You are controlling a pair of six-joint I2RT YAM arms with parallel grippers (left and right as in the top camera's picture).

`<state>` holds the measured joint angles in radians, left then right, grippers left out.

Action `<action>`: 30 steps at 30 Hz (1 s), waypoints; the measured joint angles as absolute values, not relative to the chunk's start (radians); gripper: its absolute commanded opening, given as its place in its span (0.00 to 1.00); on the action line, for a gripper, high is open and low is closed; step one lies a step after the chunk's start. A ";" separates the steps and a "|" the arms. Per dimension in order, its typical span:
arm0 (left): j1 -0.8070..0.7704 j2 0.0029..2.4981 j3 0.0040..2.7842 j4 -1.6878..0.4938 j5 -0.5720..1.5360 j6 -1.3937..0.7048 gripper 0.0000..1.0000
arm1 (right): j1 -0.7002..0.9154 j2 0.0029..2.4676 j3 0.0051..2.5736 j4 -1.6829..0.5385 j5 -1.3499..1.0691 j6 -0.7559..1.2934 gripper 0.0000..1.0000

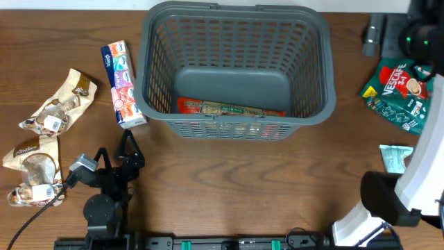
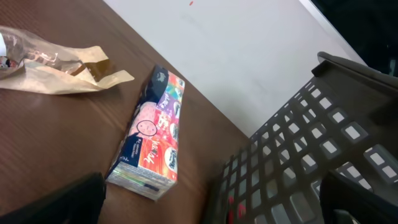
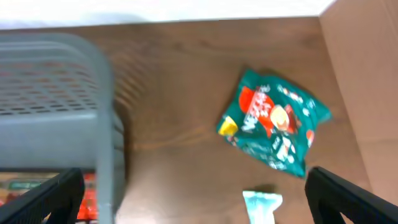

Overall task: Pack container
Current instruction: 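Move the right gripper back to the light-blue wipes pouch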

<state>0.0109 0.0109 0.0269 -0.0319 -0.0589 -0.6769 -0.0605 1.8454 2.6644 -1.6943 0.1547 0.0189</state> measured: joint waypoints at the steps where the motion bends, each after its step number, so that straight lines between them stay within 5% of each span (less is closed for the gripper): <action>1: 0.011 0.011 0.027 -0.032 -0.059 -0.677 0.99 | -0.072 1.832 2.637 -1.694 0.156 0.019 0.99; 19: 0.011 0.011 0.027 -0.032 -0.059 -0.677 0.99 | -0.207 1.580 2.022 -1.656 0.275 0.106 0.99; 30: 0.011 0.011 0.027 -0.032 -0.059 -0.677 0.99 | -0.369 1.292 1.387 -1.378 0.212 0.107 0.99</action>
<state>0.0109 0.0109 0.0269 -0.0319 -0.0589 -0.6769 -0.3687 1.2919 1.3869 -1.3785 0.2123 0.1066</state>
